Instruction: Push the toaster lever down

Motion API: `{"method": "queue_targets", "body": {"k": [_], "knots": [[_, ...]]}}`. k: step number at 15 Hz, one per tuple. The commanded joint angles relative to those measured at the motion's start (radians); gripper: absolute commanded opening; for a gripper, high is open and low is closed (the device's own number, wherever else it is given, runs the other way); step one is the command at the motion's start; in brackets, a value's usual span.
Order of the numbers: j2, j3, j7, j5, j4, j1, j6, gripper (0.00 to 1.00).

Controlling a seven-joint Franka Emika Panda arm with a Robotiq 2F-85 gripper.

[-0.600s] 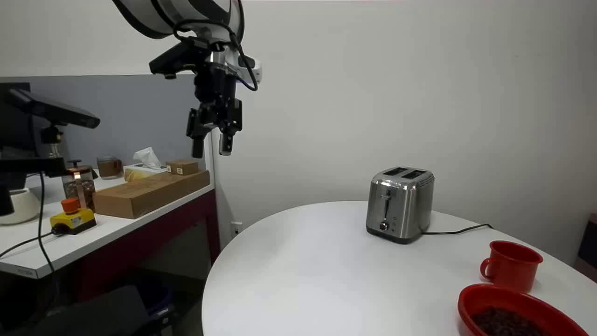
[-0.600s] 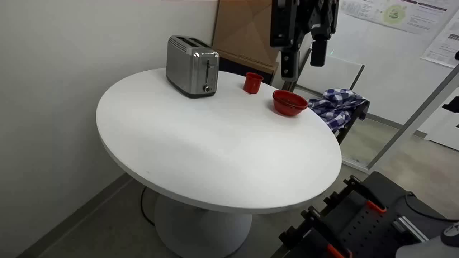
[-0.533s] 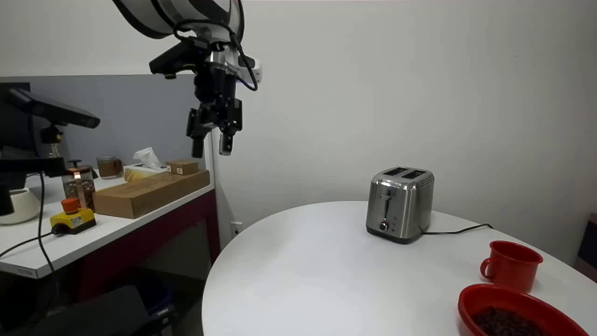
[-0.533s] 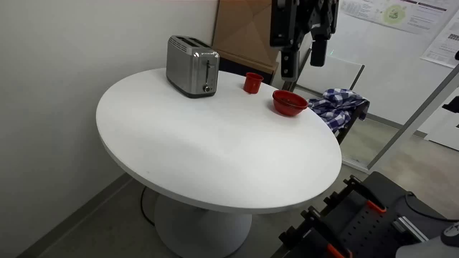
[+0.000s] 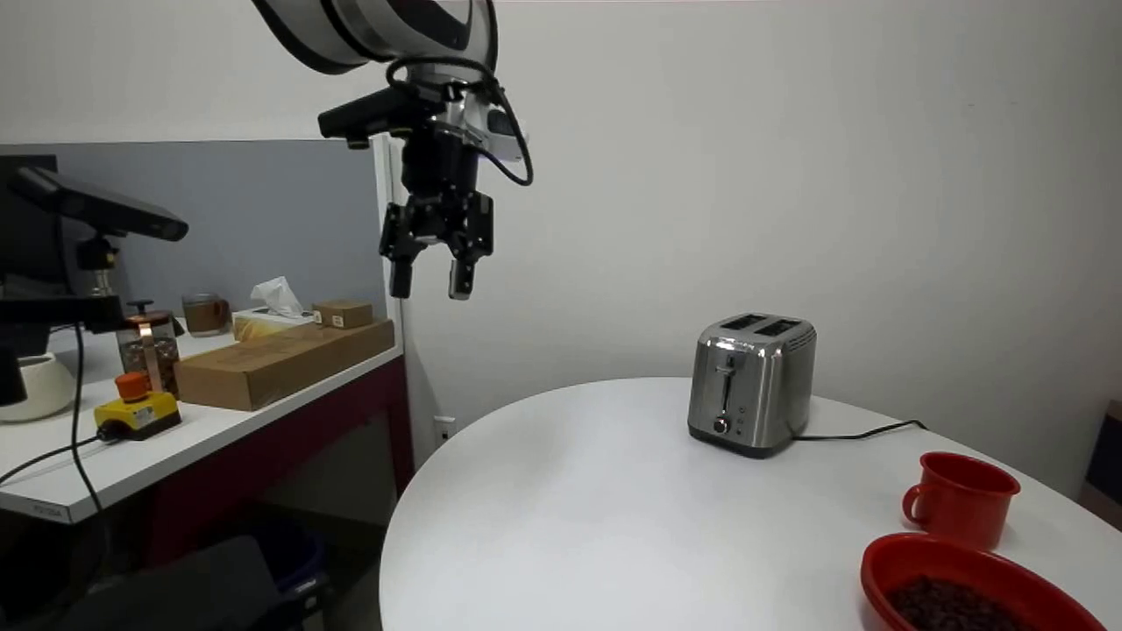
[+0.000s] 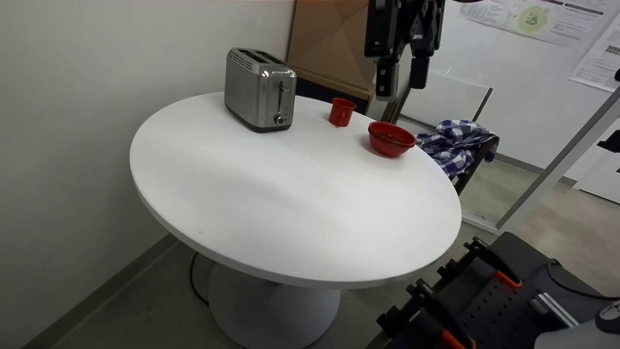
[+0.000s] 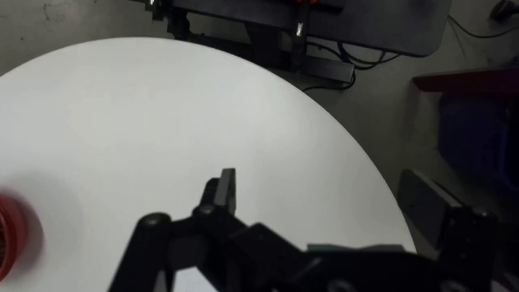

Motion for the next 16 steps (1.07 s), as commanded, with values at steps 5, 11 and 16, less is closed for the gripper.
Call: {"method": "queue_targets", "body": {"k": [5,11,16], "knots": [[0.181,-0.133,-0.295,-0.007,0.182,-0.036,0.093,1.0],[0.349,-0.159,-0.404,-0.074,0.372,-0.065,0.1,1.0],[0.473,-0.175,-0.376,-0.163,0.494,-0.085,0.11,1.0]]}}
